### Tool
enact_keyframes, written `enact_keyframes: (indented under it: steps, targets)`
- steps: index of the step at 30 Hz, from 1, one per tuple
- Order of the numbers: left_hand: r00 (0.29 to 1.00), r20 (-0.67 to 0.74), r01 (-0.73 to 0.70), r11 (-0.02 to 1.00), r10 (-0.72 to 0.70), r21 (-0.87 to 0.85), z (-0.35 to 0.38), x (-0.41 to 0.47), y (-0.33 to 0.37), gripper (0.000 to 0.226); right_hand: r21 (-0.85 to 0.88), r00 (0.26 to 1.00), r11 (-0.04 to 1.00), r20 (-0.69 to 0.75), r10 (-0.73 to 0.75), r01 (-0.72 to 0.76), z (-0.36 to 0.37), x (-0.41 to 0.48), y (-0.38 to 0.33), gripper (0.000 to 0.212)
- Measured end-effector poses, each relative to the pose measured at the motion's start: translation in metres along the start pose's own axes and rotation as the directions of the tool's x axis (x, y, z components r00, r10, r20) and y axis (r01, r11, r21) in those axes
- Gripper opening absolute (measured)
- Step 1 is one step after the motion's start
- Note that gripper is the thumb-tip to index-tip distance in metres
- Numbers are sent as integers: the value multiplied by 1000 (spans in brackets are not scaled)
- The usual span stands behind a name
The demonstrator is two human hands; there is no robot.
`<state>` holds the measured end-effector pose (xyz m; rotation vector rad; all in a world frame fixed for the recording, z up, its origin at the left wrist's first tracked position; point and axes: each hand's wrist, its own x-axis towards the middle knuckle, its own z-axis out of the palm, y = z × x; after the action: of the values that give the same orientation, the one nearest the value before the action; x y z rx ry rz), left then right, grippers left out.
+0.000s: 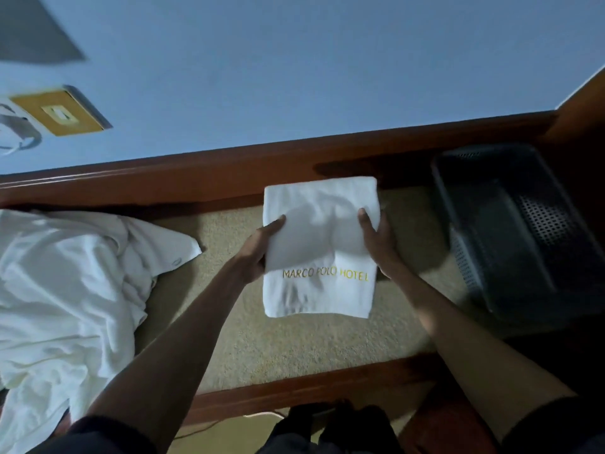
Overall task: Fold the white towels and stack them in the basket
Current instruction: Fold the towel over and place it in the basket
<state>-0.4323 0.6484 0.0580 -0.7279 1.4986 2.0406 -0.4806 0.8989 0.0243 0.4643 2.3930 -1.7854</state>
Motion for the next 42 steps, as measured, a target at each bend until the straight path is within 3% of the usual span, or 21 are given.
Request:
enact_keyframes:
  steps: [6, 12, 18, 26, 28, 29, 30, 32, 34, 37, 40, 42]
  targets:
    - [986, 150, -89, 992, 75, 93, 92, 3, 66, 40, -40, 965, 989, -216, -148, 143, -92, 38, -62, 52]
    - [951, 304, -99, 988, 60, 116, 228, 31, 89, 31, 11, 939, 997, -337, -72, 81, -217, 81, -78, 33]
    - [916, 395, 20, 993, -65, 117, 351, 76, 72, 45, -87, 912, 996, -410, -17, -21, -334, 137, -53, 40]
    - [918, 378, 126, 992, -117, 1, 437, 118, 13, 25, -240, 961, 966, -274, 29, -98, -407, 196, -2, 49]
    - [947, 308, 68, 995, -88, 73, 439, 137, -4, 37, -334, 980, 934, -190, 62, -124, -410, 203, 19, 57]
    - [975, 215, 31, 987, -64, 155, 441, 145, -11, 55, -416, 987, 900, -142, 79, -132, -410, 203, 30, 63]
    - [995, 93, 0, 958, -28, 285, 445, 148, -16, 74, -486, 991, 865, -107, 82, -125, -410, 203, 40, 69]
    - [995, -46, -47, 805, 92, 591, 456, 152, -21, 95, -572, 996, 816, -73, 54, -86, -406, 199, 60, 73]
    - [969, -9, -145, 598, 247, 788, 464, 162, -25, 90, -598, 997, 798, -53, 48, -71, -402, 195, 79, 63]
    - [944, 122, -222, 321, 306, 921, 470, 195, -25, 75, -608, 998, 792, -22, 53, -55, -393, 188, 109, 53]
    - [944, 163, -202, 112, 286, 973, 468, 231, -24, 70, -646, 995, 762, 35, 90, -46, -386, 181, 135, 59]
    - [935, 193, -197, -16, 297, 980, 463, 253, -22, 75, -695, 998, 719, 46, 35, 6, -383, 175, 155, 64]
